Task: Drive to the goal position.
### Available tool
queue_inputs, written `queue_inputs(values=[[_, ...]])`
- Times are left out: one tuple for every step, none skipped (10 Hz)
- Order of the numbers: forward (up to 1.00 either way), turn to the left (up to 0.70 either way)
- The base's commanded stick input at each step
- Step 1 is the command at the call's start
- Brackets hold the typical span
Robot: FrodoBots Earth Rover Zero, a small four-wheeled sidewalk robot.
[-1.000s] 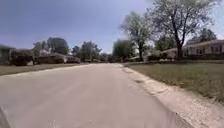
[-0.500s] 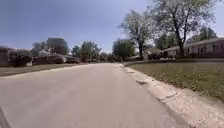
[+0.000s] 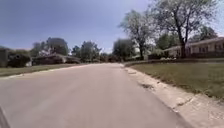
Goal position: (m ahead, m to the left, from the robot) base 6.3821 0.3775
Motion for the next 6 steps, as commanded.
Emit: queue_inputs(values=[[0.7,-0.06],[0.7,0.0],[0.7,0.0],[0.7,0.0],[0.7,0.0],[0.7,0.0]])
